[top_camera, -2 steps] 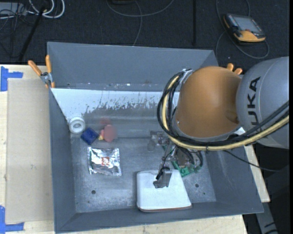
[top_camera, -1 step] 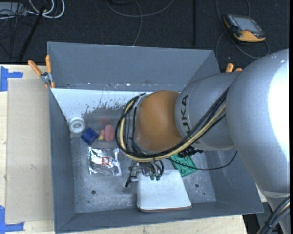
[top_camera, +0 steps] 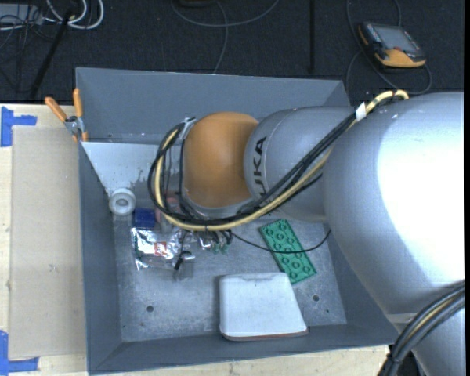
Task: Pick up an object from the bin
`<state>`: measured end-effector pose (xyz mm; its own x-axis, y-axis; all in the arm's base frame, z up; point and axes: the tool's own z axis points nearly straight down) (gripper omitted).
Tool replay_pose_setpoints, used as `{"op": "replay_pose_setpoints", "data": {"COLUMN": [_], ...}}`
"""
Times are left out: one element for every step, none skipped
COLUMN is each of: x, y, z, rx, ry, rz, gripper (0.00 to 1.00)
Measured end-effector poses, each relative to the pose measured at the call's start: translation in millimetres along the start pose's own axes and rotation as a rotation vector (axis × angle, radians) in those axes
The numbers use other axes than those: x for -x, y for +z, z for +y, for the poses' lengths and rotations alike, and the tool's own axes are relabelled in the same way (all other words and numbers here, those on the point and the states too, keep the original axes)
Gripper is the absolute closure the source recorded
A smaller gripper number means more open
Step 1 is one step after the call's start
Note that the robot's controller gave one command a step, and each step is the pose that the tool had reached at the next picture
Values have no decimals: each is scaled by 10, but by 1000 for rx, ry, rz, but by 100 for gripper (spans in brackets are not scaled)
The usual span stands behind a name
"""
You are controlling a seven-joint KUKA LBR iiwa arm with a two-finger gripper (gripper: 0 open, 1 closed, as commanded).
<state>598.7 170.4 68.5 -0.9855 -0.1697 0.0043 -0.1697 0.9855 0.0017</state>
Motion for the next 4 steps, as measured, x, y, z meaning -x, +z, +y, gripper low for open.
{"op": "replay_pose_setpoints", "data": {"x": [-4, -168, -175, -500], "y": [-10, -1320, -1269, -1192], "z": [-21, 707, 675, 686], "rx": [-1, 2, -1, -2], "ry": [5, -11, 5, -7], "rz": [-2, -13, -6, -1], "gripper": [100, 100, 100, 100]}}
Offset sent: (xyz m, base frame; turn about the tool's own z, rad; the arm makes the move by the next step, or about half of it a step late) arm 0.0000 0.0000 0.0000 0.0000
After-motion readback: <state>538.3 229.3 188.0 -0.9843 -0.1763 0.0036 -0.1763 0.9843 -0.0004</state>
